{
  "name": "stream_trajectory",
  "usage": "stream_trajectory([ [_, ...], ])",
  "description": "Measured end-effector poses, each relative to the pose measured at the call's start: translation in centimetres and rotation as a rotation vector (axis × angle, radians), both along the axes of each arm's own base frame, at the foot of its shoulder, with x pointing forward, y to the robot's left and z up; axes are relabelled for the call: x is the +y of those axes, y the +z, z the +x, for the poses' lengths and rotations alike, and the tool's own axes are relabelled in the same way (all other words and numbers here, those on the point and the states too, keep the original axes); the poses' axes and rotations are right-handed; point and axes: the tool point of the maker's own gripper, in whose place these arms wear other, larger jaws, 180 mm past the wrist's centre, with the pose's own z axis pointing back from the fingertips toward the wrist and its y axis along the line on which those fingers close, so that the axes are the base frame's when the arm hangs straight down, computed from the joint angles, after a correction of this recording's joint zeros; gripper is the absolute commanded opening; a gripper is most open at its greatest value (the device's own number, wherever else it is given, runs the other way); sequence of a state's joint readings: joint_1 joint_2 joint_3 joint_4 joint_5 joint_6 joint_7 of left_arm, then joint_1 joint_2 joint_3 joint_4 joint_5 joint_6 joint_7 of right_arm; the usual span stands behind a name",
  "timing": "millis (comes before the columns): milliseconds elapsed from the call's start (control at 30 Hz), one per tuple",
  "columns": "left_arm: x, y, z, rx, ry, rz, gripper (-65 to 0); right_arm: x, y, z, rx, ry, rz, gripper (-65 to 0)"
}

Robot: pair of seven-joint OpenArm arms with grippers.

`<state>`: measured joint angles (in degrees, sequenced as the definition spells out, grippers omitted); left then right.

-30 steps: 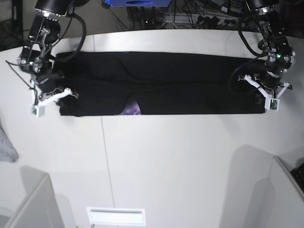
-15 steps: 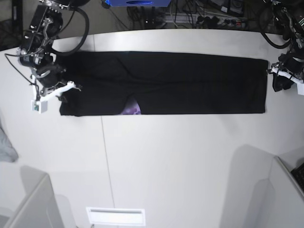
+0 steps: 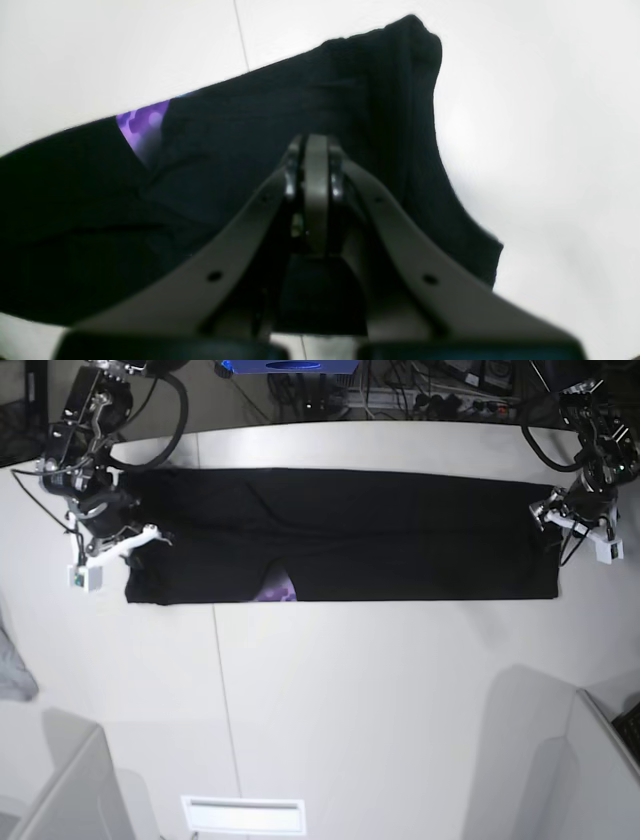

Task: Fold the T-shirt properly
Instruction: 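Grasp the folded strip's end near the left gripper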

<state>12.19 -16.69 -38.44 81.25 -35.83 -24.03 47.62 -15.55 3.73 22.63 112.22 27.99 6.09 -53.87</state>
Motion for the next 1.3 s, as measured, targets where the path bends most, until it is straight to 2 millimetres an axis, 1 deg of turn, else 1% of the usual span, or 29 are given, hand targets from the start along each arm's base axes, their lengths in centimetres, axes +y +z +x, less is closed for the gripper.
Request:
stream_trajectory([
  [67, -0.5, -0.2, 0.6, -0.002, -0.014, -0.010, -7.9, 0.0, -0.2, -0.3, 0.009, 0.000, 0.000, -65.0],
  [100, -0.7, -0.4, 0.7, -0.003, -0.020, -0.016, -9.4, 0.0, -0.2, -0.3, 0.008, 0.001, 0.001, -65.0],
  [133, -1.0, -0.6, 0.8, -0.009, -0.027, -0.022, -12.5, 0.0, -0.2, -0.2, 0.007, 0.000, 0.001, -65.0],
  [200, -1.1, -0.8, 0.9, -0.007, -0.030, -0.023, -23.2, 0.0, -0.1, -0.2, 0.004, 0.000, 0.000, -65.0],
  [400, -1.5, -1.4, 0.6, 0.013, -0.031, -0.046, -63.0, 0.0, -0.5, -0.7, 0.019, 0.000, 0.001, -65.0],
  [433, -1.5, -1.5, 0.5, 0.014, -0.031, -0.048, -65.0, 0.0, -0.5, -0.7, 0.018, -0.007, 0.005, -65.0],
  [500, -1.3, -1.4, 0.5, 0.011, -0.024, -0.047, -65.0, 0.4, -0.5, -0.7, 0.009, -0.022, 0.025, -65.0],
  [567, -0.7, -1.1, 0.3, 0.003, -0.010, -0.039, -65.0, 1.0, -1.0, -1.3, 0.028, -0.022, 0.044, -65.0],
  [667, 1.1, -0.6, 0.0, -0.019, 0.015, 0.012, -65.0, 1.2, -1.2, -1.6, 0.034, -0.009, 0.045, -65.0],
  [733, 2.2, -0.2, -0.3, 0.001, 0.003, 0.048, -65.0, 2.0, -0.8, -1.4, 0.005, 0.019, 0.085, -65.0],
  [800, 3.3, 0.7, 0.1, -0.009, 0.006, 0.081, -65.0, 2.9, -0.7, -1.6, -0.004, 0.042, 0.124, -65.0],
  [867, 3.6, 2.1, 0.7, -0.036, -0.012, 0.115, -65.0, 3.3, -0.9, -2.0, 0.006, 0.048, 0.149, -65.0],
  [933, 3.0, 3.5, 0.9, -0.072, -0.044, 0.141, -65.0, 3.5, -0.6, -1.9, -0.007, 0.049, 0.164, -65.0],
  [1033, 1.9, 4.8, 0.1, -0.074, -0.099, 0.191, -65.0, 3.5, -0.6, -1.8, -0.008, 0.049, 0.165, -65.0],
  [1100, 0.7, 6.0, 0.0, -0.098, -0.134, 0.215, -65.0, 3.6, -0.6, -1.8, -0.009, 0.050, 0.170, -65.0],
  [1167, -0.9, 7.1, 0.3, -0.146, -0.151, 0.211, -65.0, 3.6, -0.6, -1.8, -0.009, 0.050, 0.170, -65.0],
  [1233, -2.9, 7.3, -0.1, -0.157, -0.180, 0.196, -65.0, 3.6, -0.6, -1.8, -0.009, 0.050, 0.169, -65.0],
  [1300, -4.3, 8.0, -0.2, -0.183, -0.196, 0.191, -65.0, 3.6, -0.5, -1.7, -0.011, 0.050, 0.170, -65.0],
])
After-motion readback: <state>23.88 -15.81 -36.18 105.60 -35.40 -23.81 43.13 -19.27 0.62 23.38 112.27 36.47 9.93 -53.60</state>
